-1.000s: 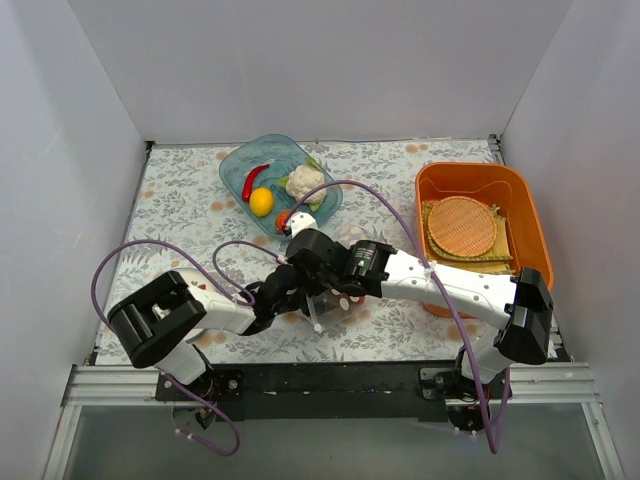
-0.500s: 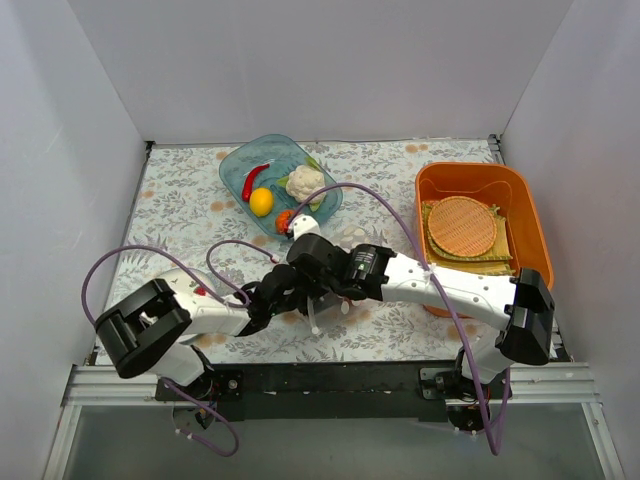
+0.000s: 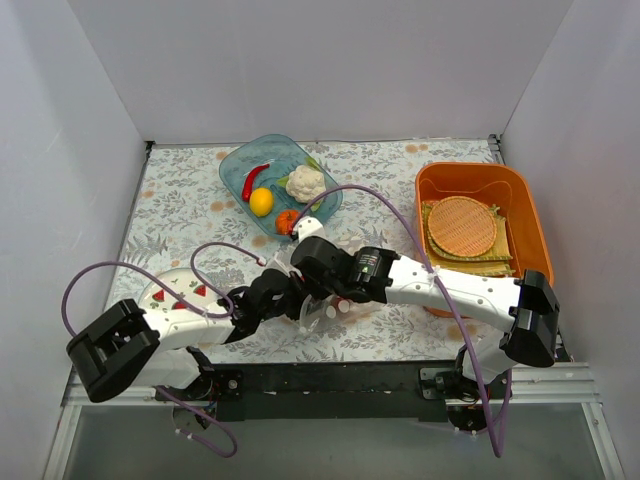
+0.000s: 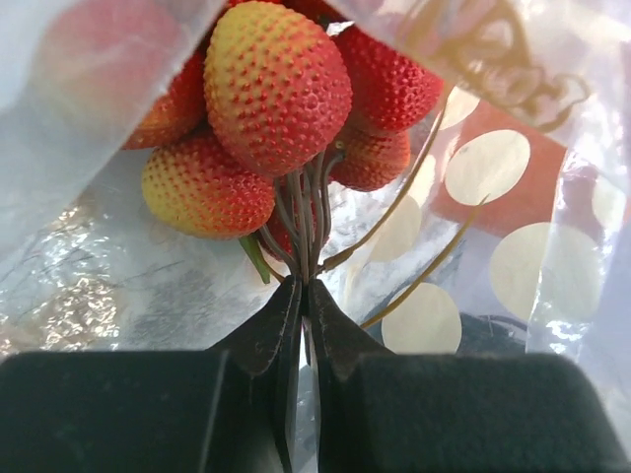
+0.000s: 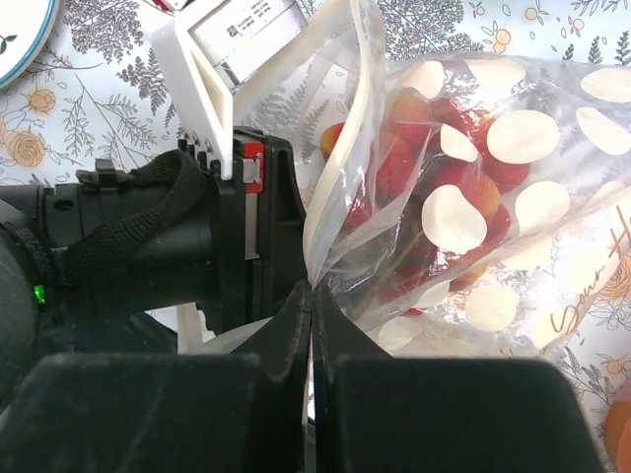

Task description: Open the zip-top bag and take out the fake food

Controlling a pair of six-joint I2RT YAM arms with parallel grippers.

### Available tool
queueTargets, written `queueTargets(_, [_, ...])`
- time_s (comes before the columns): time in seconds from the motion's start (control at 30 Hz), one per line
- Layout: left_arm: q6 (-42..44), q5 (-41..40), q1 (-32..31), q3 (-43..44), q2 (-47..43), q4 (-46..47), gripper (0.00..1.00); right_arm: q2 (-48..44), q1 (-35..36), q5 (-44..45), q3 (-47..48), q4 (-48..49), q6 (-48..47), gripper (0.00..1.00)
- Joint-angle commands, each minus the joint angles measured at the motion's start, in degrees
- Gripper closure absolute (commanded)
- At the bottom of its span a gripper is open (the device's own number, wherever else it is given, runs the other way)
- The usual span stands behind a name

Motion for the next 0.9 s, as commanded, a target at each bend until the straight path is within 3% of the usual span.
queueTargets(0.0, [4.0,-1.8,0.9,-0.4,-3.8,-6.4,1.0,-0.5,0.1,1.5,-0.9,-0.4,-0.9,0.99])
queueTargets(0.27, [10.6,-3.3,1.9,2.7,-7.2,-15.3,1.0,0.1,0.1,-1.2,-1.3,0.7,-4.0,0.96])
queueTargets(0.33, [10.9,-3.8,2.0,2.9,-7.6,-16.0,1.0,-0.3,0.1,-0.5,-1.3,0.3,-3.5,0.78])
queueTargets(0.37, [10.8,-3.9,2.1,3.0,-7.5,-16.7,1.0,-0.6,0.1,0.6,-1.4,0.0,-2.6,0.56])
queueTargets(0.53, [9.2,-4.0,2.6,1.7,-6.9,-17.1,1.0,-6.9,0.1,4.3,-6.2,0.2,-0.2,0.27])
queueTargets(0.7, [6.3,-7.2,3.1,0.9,-9.4,-21.9,1.0,-14.0,-2.7,1.8,-14.7,4.5,1.3,0.29])
queueTargets(0.87, [5.2,-8.9,3.5,0.8,-13.4,-25.2,1.0,-15.3,-8.5,-5.7,-25.8,12.4,1.2,0.29])
